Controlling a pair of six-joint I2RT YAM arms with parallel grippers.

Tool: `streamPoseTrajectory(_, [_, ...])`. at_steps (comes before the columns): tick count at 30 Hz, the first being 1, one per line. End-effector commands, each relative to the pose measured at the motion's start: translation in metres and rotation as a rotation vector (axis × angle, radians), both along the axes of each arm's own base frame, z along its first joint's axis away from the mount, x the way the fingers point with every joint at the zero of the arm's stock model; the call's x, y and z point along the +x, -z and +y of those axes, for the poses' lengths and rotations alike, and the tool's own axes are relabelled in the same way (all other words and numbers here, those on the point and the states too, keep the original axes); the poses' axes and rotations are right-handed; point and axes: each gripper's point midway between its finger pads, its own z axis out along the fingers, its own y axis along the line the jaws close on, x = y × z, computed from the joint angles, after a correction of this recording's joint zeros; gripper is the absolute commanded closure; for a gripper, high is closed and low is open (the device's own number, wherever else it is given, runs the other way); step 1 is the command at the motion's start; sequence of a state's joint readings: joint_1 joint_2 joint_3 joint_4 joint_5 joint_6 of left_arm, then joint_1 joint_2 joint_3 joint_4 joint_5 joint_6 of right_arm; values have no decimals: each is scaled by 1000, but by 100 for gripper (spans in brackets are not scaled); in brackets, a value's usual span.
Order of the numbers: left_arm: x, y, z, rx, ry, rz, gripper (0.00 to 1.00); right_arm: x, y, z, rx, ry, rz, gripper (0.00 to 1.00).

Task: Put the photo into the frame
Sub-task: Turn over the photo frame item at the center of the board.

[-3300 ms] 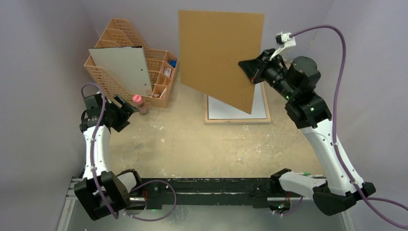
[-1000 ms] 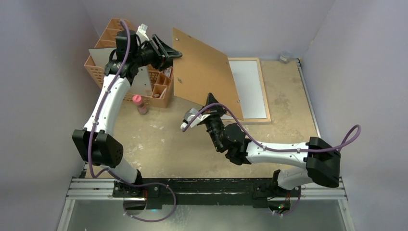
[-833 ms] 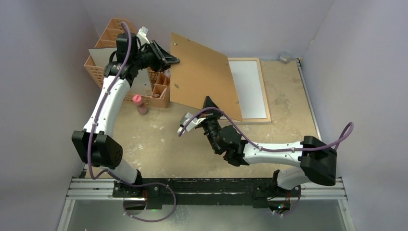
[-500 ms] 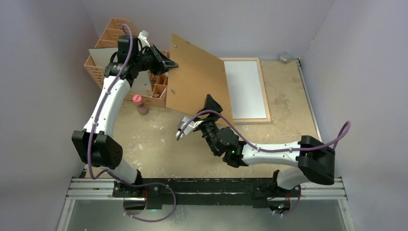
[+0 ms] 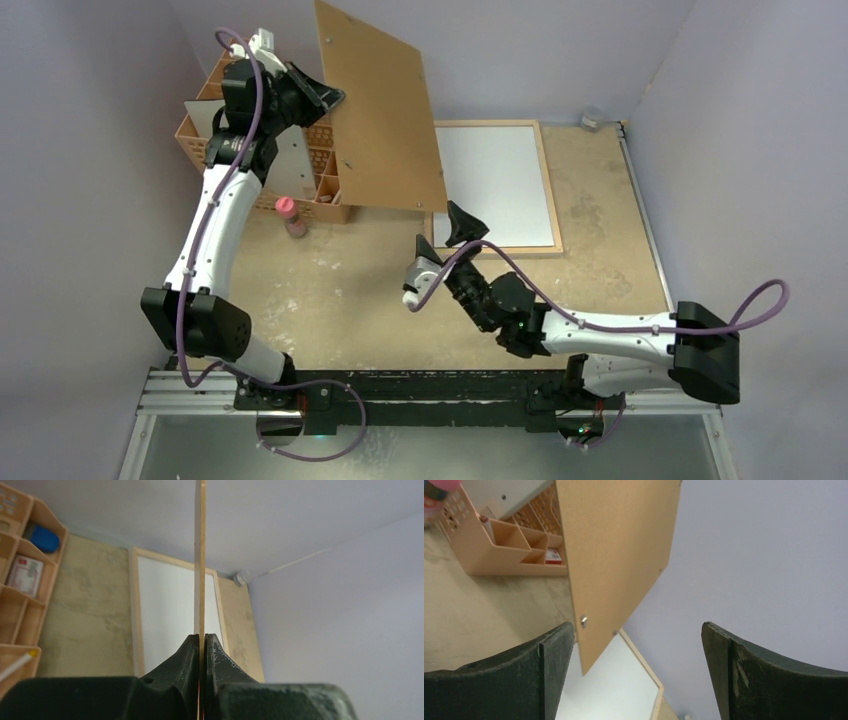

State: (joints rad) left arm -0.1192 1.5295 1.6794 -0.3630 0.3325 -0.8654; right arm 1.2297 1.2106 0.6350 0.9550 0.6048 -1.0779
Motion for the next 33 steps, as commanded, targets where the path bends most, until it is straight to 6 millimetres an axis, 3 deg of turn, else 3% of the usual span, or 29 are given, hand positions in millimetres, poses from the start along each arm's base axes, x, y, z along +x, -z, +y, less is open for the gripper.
streamPoseTrajectory(1, [9, -71, 16, 70, -52, -321, 100, -10, -10, -4, 131, -97, 27, 1])
streamPoseTrajectory(5, [8, -66, 14, 145, -20, -359, 100, 22, -20, -33, 271, 9, 76, 2])
streamPoseTrajectory(10, [-3, -68, 8, 157, 29, -395, 100, 92, -24, -85, 494, 196, 246, 2])
streamPoseTrajectory(12, [-7, -67, 6, 147, 45, -388, 100, 122, -16, -106, 563, 299, 319, 2])
streamPoseTrajectory(14, [-10, -64, 4, 129, 55, -374, 100, 160, -16, -142, 711, 466, 392, 1])
streamPoseTrajectory(15, [-12, -63, 2, 112, 60, -365, 100, 175, -9, -157, 765, 530, 451, 1])
streamPoseTrajectory(17, [-17, -58, -3, 63, 90, -342, 100, 204, 27, -185, 817, 629, 604, 1])
streamPoseTrajectory(19, [-19, -54, -8, 23, 111, -319, 100, 222, 42, -207, 883, 661, 680, 1])
streamPoseTrajectory(24, [-24, -39, -15, -36, 148, -267, 100, 251, 73, -249, 1024, 720, 822, 2])
streamPoseTrajectory(28, [-27, -28, -19, -65, 165, -226, 100, 273, 124, -286, 1102, 863, 973, 5])
streamPoseTrajectory(33, [-28, -28, -29, -104, 222, -255, 100, 293, 186, -321, 1126, 996, 1134, 8])
